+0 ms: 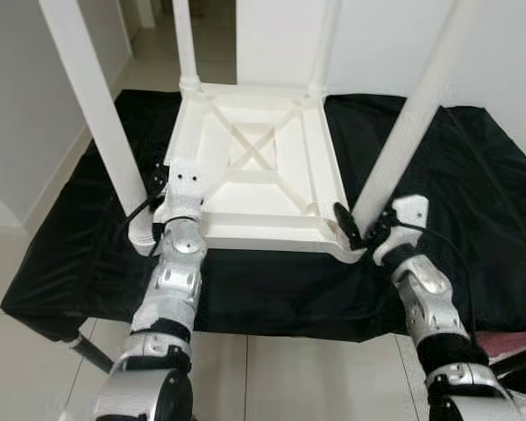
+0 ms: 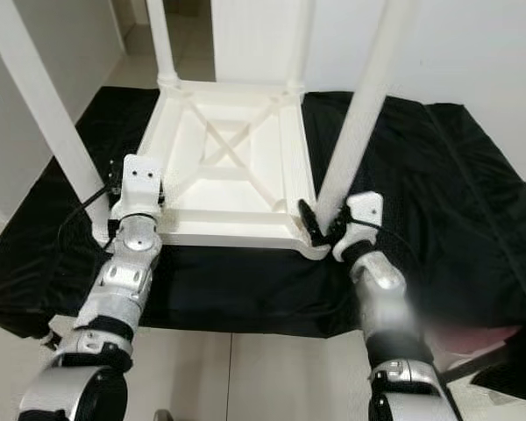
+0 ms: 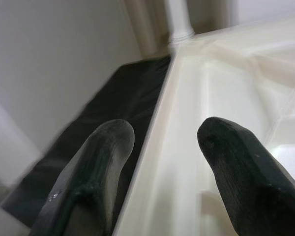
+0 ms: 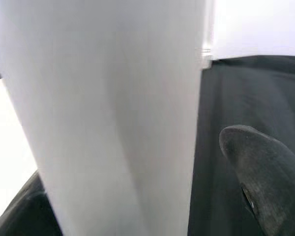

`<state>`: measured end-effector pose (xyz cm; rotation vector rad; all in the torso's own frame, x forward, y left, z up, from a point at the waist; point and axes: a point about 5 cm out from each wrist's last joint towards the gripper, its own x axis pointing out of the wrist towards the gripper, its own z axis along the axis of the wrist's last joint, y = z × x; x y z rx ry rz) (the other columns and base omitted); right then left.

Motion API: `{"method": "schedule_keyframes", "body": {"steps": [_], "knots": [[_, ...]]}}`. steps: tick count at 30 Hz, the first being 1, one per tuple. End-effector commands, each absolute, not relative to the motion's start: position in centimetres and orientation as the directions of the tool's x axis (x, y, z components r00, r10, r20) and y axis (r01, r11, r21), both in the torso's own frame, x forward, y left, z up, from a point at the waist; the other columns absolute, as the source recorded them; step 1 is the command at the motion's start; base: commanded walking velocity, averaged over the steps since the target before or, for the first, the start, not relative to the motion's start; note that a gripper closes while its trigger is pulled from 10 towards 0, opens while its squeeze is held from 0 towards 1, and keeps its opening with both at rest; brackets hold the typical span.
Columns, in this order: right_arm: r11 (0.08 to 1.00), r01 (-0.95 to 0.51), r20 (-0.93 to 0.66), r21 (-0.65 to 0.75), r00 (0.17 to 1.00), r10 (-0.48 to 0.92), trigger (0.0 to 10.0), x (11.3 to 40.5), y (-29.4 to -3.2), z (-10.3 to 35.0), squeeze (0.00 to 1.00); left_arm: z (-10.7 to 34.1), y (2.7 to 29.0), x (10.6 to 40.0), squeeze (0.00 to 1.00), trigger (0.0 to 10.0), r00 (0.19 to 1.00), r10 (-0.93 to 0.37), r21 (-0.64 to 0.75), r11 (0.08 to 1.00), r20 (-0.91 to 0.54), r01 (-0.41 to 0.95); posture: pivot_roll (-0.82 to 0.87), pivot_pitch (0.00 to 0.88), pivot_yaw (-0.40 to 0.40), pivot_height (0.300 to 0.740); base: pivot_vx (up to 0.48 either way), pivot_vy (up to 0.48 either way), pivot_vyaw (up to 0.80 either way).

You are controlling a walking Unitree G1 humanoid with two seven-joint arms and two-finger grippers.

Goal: Building children table

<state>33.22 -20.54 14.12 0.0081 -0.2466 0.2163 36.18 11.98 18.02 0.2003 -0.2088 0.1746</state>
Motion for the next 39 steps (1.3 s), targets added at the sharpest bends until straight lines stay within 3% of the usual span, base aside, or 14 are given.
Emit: {"method": "schedule_keyframes", "body": {"steps": [1,4,7,19,29,30,33,34,35,36,39], "knots": [[0.990,-0.139,0.240,0.020,0.962,0.130,10.0,32.4,-21.6,13.4,0.00,18.6,11.2,35.7,0.00,10.0,0.961,0.033,0.166,0.983,0.275,-0.081,0.01,0.071,0.001,0.740,0.000,0.000,0.00],[0.992,-0.123,0.282,0.010,0.952,0.116,10.0,31.0,-20.5,13.5,0.00,18.7,9.3,34.3,0.00,10.0,0.914,-0.285,0.145,0.957,0.290,0.253,0.00,0.068,0.005,0.740,0.000,0.000,0.00],[0.990,-0.141,0.304,0.007,0.943,0.133,10.0,30.4,-19.5,13.9,0.00,18.6,9.1,33.5,0.00,10.0,0.870,-0.392,0.211,0.916,0.298,0.340,0.00,0.066,0.007,0.740,0.000,0.000,0.00],[0.994,-0.106,0.400,0.006,0.911,0.095,10.0,29.8,-16.9,17.3,0.00,17.9,9.3,30.9,0.00,10.0,0.774,-0.560,0.278,0.825,0.296,0.491,0.00,0.054,0.001,0.740,0.000,0.000,0.00],[0.996,-0.084,0.439,0.034,0.897,0.061,10.0,29.0,-15.5,19.6,0.00,16.7,11.0,29.0,0.00,10.0,0.811,-0.515,0.260,0.853,0.277,0.452,0.02,0.041,-0.013,0.740,0.000,0.000,0.00],[0.996,-0.079,0.437,0.035,0.898,0.056,3.7,29.0,-15.6,19.6,0.00,16.7,11.2,29.0,0.00,10.0,0.816,-0.508,0.257,0.857,0.275,0.447,0.02,0.040,-0.014,0.740,0.000,0.000,0.00],[0.998,-0.060,0.431,0.021,0.901,0.045,3.7,29.1,-15.9,19.6,0.00,16.6,11.4,29.0,0.00,10.0,0.822,-0.500,0.243,0.862,0.273,0.444,0.02,0.036,-0.015,0.740,0.000,0.000,0.00],[0.999,-0.032,0.422,0.016,0.906,0.022,0.0,29.2,-16.4,19.5,0.00,16.4,11.6,29.0,0.00,10.0,0.831,-0.494,0.215,0.867,0.256,0.450,0.02,0.032,-0.016,0.740,0.000,0.000,0.00],[1.000,0.007,0.414,0.006,0.910,-0.009,0.0,29.3,-16.9,19.5,0.00,16.2,11.8,28.9,0.00,10.0,0.835,-0.495,0.215,0.866,0.243,0.451,0.02,0.029,-0.015,0.740,0.000,0.000,0.00],[1.000,0.025,0.407,0.007,0.913,-0.025,10.0,29.4,-17.3,19.5,0.00,16.0,11.7,28.8,0.00,10.0,0.833,-0.503,0.204,0.862,0.229,0.465,0.02,0.027,-0.015,0.740,0.000,0.000,0.00],[0.999,0.047,0.392,0.001,0.919,-0.044,10.0,29.5,-17.6,19.6,0.00,15.8,11.4,28.4,0.00,10.0,0.820,-0.534,0.208,0.843,0.207,0.496,0.02,0.024,-0.016,0.740,0.000,0.000,0.00]]}}
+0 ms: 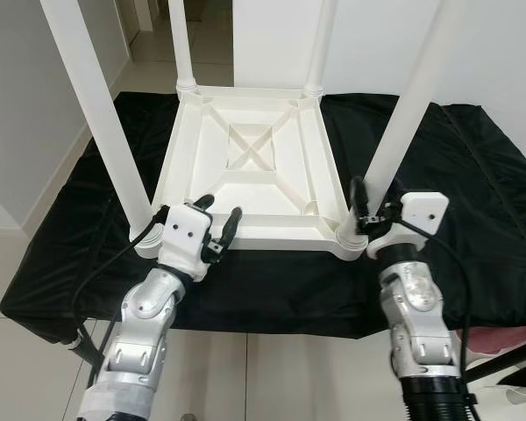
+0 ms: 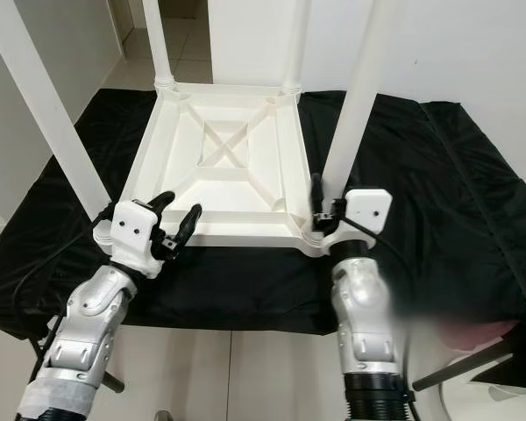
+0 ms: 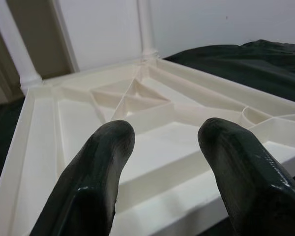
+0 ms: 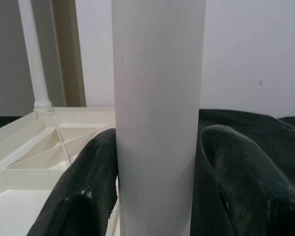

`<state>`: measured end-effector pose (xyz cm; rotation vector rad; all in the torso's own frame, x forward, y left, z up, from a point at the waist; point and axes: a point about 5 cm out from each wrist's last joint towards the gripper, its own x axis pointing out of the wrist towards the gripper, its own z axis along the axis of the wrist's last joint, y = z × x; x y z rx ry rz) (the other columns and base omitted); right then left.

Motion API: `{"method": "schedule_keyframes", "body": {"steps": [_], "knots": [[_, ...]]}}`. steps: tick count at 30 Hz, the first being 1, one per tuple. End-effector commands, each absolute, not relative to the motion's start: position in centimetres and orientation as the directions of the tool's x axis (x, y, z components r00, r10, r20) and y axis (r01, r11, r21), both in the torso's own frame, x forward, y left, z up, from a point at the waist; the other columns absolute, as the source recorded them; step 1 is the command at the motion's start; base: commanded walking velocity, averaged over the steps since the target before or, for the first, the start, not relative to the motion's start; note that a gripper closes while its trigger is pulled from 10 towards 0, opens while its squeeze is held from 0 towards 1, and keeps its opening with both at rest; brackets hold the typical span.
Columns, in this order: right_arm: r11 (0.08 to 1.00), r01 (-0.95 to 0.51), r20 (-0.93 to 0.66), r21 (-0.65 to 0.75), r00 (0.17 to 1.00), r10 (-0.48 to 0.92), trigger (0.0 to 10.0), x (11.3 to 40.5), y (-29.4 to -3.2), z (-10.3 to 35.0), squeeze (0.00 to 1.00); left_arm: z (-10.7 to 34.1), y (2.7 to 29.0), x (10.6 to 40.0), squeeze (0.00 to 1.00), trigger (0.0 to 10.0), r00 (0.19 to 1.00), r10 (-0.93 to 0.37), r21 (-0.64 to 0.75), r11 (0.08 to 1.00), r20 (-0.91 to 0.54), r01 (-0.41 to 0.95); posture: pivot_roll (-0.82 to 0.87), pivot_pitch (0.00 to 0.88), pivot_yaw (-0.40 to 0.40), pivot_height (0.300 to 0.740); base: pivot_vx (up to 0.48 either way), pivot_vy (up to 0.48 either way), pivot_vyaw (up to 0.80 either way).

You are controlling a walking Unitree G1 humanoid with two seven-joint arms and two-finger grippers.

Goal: Building children table

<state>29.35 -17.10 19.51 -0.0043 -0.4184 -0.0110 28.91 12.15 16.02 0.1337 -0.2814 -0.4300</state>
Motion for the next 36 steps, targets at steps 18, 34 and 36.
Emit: {"method": "schedule_keyframes", "body": {"steps": [18,34,36], "knots": [[1.000,0.011,0.332,-0.016,0.943,-0.005,10.0,31.5,-17.0,19.8,0.00,15.5,9.5,27.3,0.00,10.0,0.757,-0.646,0.245,0.754,0.103,0.610,0.03,0.025,-0.023,0.740,0.000,0.000,0.00],[1.000,0.007,0.324,-0.007,0.946,-0.004,10.0,32.5,-17.1,20.4,0.00,16.1,7.7,25.9,0.00,10.0,0.693,-0.716,0.242,0.688,0.076,0.684,0.02,0.051,-0.036,0.740,0.000,0.000,0.00],[1.000,0.000,0.319,-0.005,0.948,0.002,10.0,32.8,-17.1,20.5,0.00,16.3,7.5,25.8,0.00,10.0,0.690,-0.721,0.233,0.682,0.061,0.693,0.02,0.058,-0.031,0.740,0.000,0.000,0.00]]}}
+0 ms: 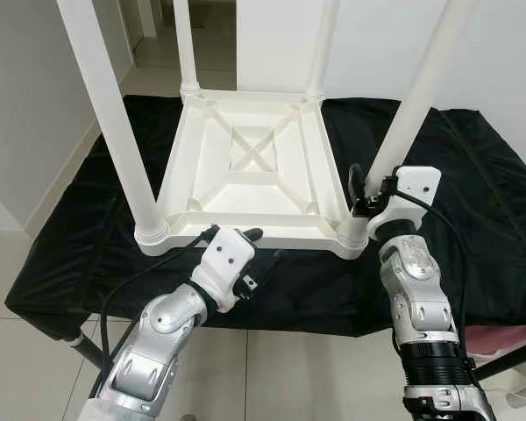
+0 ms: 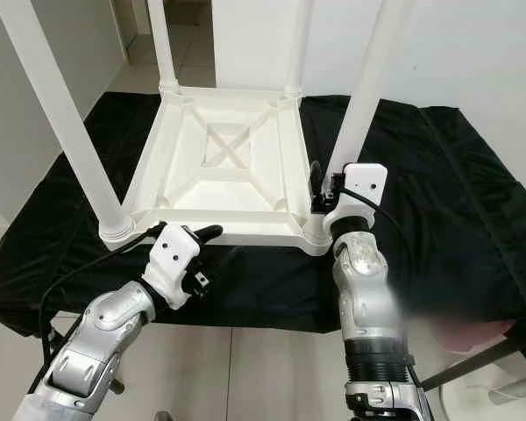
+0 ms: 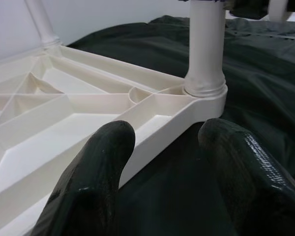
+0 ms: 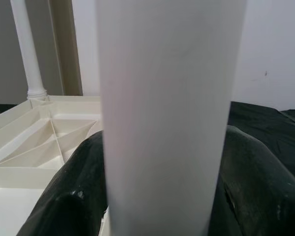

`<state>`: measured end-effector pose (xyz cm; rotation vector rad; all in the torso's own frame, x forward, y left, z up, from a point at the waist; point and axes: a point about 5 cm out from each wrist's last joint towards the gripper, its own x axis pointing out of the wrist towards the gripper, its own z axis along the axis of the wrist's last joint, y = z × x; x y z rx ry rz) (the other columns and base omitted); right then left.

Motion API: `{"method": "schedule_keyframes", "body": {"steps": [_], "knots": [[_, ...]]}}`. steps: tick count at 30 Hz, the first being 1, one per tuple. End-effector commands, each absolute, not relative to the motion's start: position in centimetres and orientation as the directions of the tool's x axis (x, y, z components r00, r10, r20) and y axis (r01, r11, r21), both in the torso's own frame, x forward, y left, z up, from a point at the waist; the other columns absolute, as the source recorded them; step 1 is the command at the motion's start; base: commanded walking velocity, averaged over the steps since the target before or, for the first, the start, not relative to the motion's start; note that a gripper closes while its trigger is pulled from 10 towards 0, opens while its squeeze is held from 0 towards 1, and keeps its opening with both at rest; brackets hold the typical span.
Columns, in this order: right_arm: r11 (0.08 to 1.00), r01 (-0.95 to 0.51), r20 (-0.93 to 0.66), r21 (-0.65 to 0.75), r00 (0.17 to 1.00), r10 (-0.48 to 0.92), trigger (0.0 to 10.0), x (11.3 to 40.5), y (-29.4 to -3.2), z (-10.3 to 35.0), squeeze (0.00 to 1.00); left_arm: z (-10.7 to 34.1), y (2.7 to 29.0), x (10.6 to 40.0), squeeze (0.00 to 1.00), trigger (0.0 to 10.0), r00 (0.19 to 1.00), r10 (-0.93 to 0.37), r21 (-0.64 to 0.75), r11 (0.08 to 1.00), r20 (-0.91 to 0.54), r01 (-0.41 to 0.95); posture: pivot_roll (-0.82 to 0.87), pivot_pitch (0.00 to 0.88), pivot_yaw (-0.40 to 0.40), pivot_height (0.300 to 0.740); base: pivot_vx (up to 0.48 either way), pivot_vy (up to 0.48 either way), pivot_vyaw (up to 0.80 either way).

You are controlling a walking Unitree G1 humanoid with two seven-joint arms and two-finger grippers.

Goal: Building children table

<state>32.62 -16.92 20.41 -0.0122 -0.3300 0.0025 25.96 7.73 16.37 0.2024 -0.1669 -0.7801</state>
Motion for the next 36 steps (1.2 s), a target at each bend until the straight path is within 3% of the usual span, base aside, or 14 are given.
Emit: {"method": "schedule_keyframes", "body": {"steps": [1,30,36], "knots": [[1.000,-0.003,0.315,-0.002,0.949,0.004,10.0,33.0,-17.2,20.6,0.00,16.6,7.5,25.8,0.00,10.0,0.691,-0.720,0.236,0.683,0.060,0.691,0.02,0.061,-0.029,0.740,0.000,0.000,0.00],[0.985,-0.055,0.213,0.164,0.977,0.019,10.0,34.2,-17.1,19.7,0.00,18.7,7.3,23.5,0.00,10.0,0.597,-0.802,0.225,0.585,0.020,0.779,0.04,0.077,-0.039,0.740,0.000,0.000,0.00],[0.969,-0.060,0.177,0.240,0.984,0.017,10.0,34.5,-17.1,19.2,0.00,17.0,7.3,23.1,0.00,10.0,0.580,-0.813,0.186,0.564,-0.042,0.804,0.04,0.077,-0.040,0.740,0.000,0.000,0.00]]}}
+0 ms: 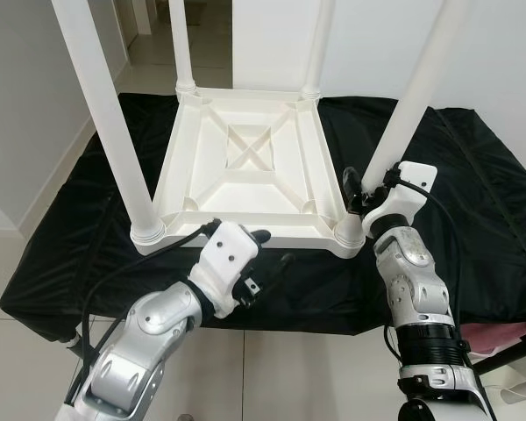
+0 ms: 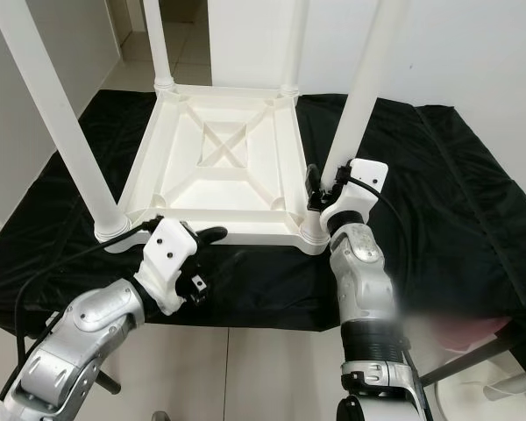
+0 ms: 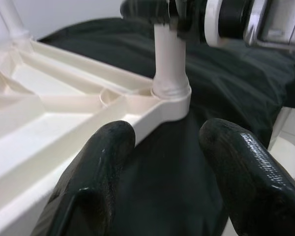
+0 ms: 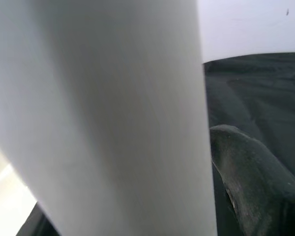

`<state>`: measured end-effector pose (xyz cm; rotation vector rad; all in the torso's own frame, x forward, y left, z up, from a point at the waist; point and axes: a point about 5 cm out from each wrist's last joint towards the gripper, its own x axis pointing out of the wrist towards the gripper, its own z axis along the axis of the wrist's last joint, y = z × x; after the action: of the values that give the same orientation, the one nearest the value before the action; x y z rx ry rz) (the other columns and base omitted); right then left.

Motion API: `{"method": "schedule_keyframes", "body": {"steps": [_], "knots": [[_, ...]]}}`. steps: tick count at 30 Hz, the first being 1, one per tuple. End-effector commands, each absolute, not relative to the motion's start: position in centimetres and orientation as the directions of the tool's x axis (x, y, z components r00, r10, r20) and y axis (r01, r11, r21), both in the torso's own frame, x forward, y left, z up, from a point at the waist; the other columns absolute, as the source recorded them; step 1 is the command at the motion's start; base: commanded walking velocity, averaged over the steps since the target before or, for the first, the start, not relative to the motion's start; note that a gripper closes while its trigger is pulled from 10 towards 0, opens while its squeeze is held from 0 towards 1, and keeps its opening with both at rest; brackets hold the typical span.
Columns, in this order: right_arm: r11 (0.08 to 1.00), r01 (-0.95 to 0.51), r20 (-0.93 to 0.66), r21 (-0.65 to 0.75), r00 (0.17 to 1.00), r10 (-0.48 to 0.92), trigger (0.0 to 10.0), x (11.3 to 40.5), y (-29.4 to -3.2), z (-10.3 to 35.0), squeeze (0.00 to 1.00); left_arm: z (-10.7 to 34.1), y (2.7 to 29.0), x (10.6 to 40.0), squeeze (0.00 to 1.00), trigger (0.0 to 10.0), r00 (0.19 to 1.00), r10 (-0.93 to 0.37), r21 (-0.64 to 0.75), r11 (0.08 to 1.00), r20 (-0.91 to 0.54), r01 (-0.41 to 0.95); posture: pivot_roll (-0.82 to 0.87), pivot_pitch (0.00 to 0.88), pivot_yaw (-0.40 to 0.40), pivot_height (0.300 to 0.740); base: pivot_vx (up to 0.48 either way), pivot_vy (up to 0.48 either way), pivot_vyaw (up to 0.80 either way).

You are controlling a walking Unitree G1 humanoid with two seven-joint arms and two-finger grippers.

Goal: Building children table

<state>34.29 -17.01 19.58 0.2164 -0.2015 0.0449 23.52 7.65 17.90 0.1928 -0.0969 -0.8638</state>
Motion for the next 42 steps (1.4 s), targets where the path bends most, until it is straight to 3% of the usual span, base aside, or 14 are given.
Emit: {"method": "schedule_keyframes", "body": {"steps": [1,9,14,16,17,22,24,25,27,28,29,31,34,42], "knots": [[0.969,-0.060,0.177,0.240,0.984,0.017,10.0,34.5,-17.1,19.2,0.00,17.0,7.3,23.1,0.00,10.0,0.580,-0.813,0.186,0.564,-0.042,0.804,0.04,0.077,-0.040,0.740,0.000,0.000,0.00],[0.919,-0.063,0.140,0.388,0.990,0.009,10.0,34.7,-17.1,18.5,0.00,15.4,6.6,22.5,0.00,10.0,0.558,-0.825,0.146,0.543,-0.094,0.827,0.04,0.077,-0.040,0.740,0.000,0.000,0.00],[0.811,-0.065,0.118,0.581,0.993,-0.005,10.0,34.7,-17.2,17.9,0.00,15.6,6.8,22.7,0.00,10.0,0.571,-0.816,0.133,0.558,-0.088,0.819,0.04,0.076,-0.035,0.740,0.000,0.000,0.00],[0.811,-0.065,0.118,0.581,0.993,-0.005,10.0,34.7,-17.2,17.9,0.00,15.6,6.8,22.7,0.00,10.0,0.571,-0.816,0.133,0.558,-0.088,0.819,0.04,0.076,-0.035,0.740,0.000,0.000,0.00],[0.744,-0.066,0.107,0.665,0.994,-0.007,10.0,34.7,-17.4,17.6,0.00,15.6,6.7,22.8,0.00,10.0,0.571,-0.817,0.137,0.557,-0.087,0.819,0.04,0.077,-0.032,0.740,0.000,0.000,0.00],[0.593,-0.060,0.089,0.803,0.996,-0.020,10.0,34.6,-18.2,16.9,0.00,15.7,6.6,23.0,0.00,10.0,0.569,-0.818,0.143,0.555,-0.083,0.819,0.03,0.077,-0.029,0.740,0.000,0.000,0.00],[0.451,-0.084,0.094,0.889,0.996,-0.001,10.0,34.5,-18.3,16.5,0.00,15.7,6.5,23.1,0.00,10.0,0.569,-0.819,0.148,0.554,-0.082,0.819,0.03,0.076,-0.027,0.740,0.000,0.000,0.00],[0.451,-0.084,0.094,0.889,0.996,-0.001,10.0,34.5,-18.3,16.5,0.00,15.7,6.5,23.1,0.00,10.0,0.569,-0.819,0.148,0.554,-0.082,0.819,0.03,0.076,-0.027,0.740,0.000,0.000,0.00],[0.272,-0.116,0.118,0.955,0.993,0.009,10.0,34.3,-18.6,16.1,0.00,15.7,6.5,23.1,0.00,10.0,0.569,-0.819,0.151,0.554,-0.080,0.819,0.03,0.076,-0.025,0.740,0.000,0.000,0.00],[0.237,-0.123,0.124,0.964,0.992,0.009,10.0,34.2,-18.7,16.1,0.00,15.8,6.4,23.1,0.00,10.0,0.569,-0.819,0.151,0.554,-0.080,0.819,0.03,0.076,-0.025,0.740,0.000,0.000,0.00],[0.101,-0.138,0.139,0.985,0.990,-0.004,10.0,34.1,-19.1,15.6,0.00,15.8,6.4,23.1,0.00,10.0,0.568,-0.819,0.150,0.553,-0.079,0.819,0.03,0.076,-0.023,0.740,0.000,0.000,0.00],[-0.037,-0.106,0.105,0.994,0.994,-0.029,10.0,33.5,-19.9,12.9,0.00,15.8,6.2,23.1,0.00,10.0,0.566,-0.821,0.150,0.551,-0.076,0.821,0.03,0.076,-0.024,0.740,0.000,0.000,0.00],[-0.033,-0.045,0.045,0.998,0.999,0.005,10.0,32.9,-19.2,10.3,0.00,15.8,6.2,23.1,0.00,10.0,0.565,-0.822,0.149,0.550,-0.075,0.821,0.03,0.079,-0.017,0.740,0.000,0.000,0.00],[0.004,0.001,-0.001,1.000,0.999,0.052,10.0,32.8,-18.1,9.3,0.00,15.9,6.2,23.3,0.00,10.0,0.568,-0.820,0.155,0.553,-0.074,0.819,0.03,0.080,-0.017,0.740,0.000,0.000,0.00]]}}
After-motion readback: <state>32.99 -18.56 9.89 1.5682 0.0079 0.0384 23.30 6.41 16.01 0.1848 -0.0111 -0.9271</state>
